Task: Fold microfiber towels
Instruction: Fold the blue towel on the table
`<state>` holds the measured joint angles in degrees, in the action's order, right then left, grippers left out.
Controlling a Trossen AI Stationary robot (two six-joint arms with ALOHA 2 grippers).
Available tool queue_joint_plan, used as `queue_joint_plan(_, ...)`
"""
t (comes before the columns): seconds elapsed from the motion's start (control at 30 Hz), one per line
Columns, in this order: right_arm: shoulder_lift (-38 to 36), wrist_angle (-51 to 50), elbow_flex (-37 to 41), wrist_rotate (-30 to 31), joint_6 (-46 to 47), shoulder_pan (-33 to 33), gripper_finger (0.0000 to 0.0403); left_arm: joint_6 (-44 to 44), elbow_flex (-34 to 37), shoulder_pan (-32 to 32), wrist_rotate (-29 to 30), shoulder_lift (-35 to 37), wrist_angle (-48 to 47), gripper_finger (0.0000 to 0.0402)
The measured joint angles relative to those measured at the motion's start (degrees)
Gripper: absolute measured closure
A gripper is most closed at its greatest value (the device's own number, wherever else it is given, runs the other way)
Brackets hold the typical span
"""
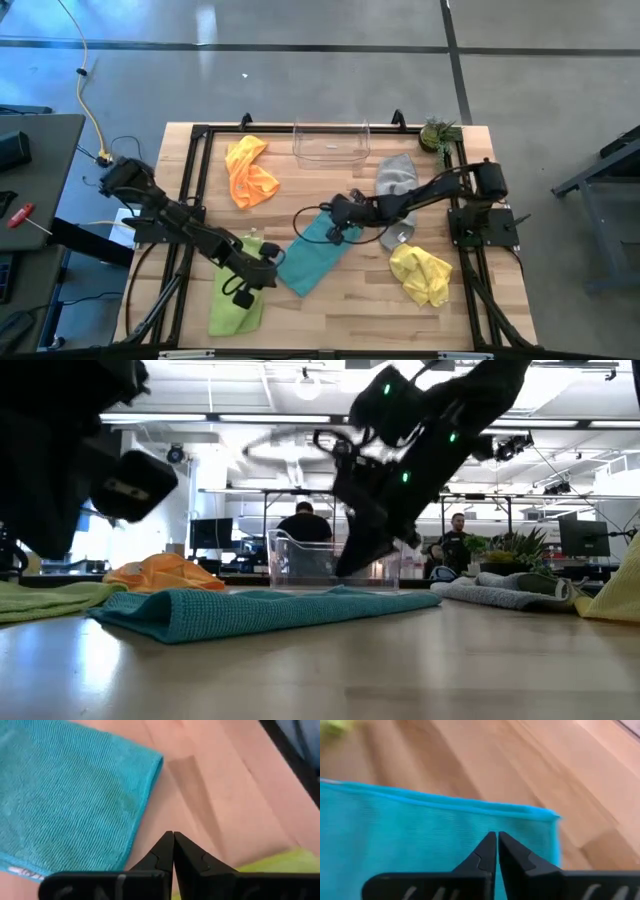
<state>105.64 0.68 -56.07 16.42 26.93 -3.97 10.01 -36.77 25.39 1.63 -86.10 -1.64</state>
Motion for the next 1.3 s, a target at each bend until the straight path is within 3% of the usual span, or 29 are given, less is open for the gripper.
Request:
queue_joint_plan(0.27,0.00,9.79,-0.04,-0.15,-1.30,-12.34,0.0387,1.58,11.41,-1.05,-3.78,9.01,12.45,0.0402)
queue_joint_plan(0.4,1.75,9.22,-4.46,3.83,-1.79,-18.39,0.0376,1.55,14.78,-2.08,-3.30,12.02,13.62,0.0402)
queue_joint_plan(0.6,9.68,1.20,-20.15,4.53,-1.70,-21.72,0.0343,0.25,15.51,-2.91,-3.13,13.06,12.67,0.0402)
queue_joint_plan(0.8,21.10,-12.03,-34.80,4.61,4.37,-21.06,0.0393,-0.68,15.54,-2.93,-3.07,13.88,11.85,0.0402)
queue_joint_plan(0.93,27.32,-19.24,-42.88,2.75,8.91,-21.09,0.0395,-0.54,15.51,-2.93,-2.91,13.98,11.24,0.0402)
queue_joint_plan(1.07,30.47,-23.94,-47.22,-0.11,10.15,-21.87,0.0401,-0.19,15.51,-2.89,-2.90,14.07,10.81,0.0402)
queue_joint_plan(1.3,27.87,-35.77,-47.42,-7.41,6.61,-24.19,0.0402,-0.15,15.50,-2.78,-3.11,14.09,12.27,0.0402)
